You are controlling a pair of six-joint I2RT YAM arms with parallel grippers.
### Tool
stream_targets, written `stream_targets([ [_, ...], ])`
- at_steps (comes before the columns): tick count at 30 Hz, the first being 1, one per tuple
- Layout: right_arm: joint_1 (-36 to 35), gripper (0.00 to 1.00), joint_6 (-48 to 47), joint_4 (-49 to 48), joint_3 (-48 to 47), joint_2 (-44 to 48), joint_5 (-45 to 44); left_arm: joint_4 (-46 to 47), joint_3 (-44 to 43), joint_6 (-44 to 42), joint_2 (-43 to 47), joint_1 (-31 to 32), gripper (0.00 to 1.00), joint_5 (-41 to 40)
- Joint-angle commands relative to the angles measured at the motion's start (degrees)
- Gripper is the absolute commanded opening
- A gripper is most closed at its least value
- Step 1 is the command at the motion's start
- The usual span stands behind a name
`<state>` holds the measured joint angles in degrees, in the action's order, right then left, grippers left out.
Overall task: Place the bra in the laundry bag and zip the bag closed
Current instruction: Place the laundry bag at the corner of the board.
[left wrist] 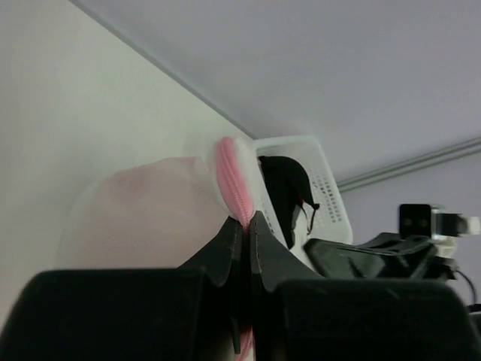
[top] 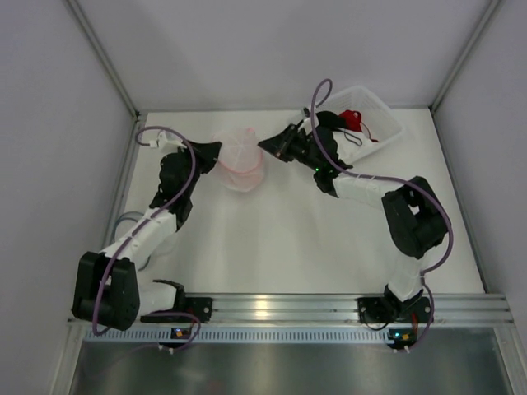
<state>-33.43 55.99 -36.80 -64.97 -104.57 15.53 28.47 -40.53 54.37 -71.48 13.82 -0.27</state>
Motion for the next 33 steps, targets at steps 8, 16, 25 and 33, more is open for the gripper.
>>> stream_targets([
  [8, 4.1, 0.67, -23.5, 24.1, -13.9, 8.5, -0.6, 15.7, -4.6, 3.8, -9.2, -15.7, 0.0, 2.8],
  [16, 9.9, 0.89, -28.2, 28.9, -9.0, 12.5, -2.8, 26.5, -22.2, 7.5, -29.2, -22.5, 0.0, 12.9],
  [25, 11.5, 0.94, -30.8, 33.2, -7.1, 14.1, -5.4, 39.8, -26.0, 2.8, -44.9, -23.3, 0.0, 9.0],
  [33, 12.6, 0.99, -34.2, 36.6, -9.8, 14.8, -4.6, 36.8, -20.1, 1.5, -46.8, -25.5, 0.1, 8.5],
])
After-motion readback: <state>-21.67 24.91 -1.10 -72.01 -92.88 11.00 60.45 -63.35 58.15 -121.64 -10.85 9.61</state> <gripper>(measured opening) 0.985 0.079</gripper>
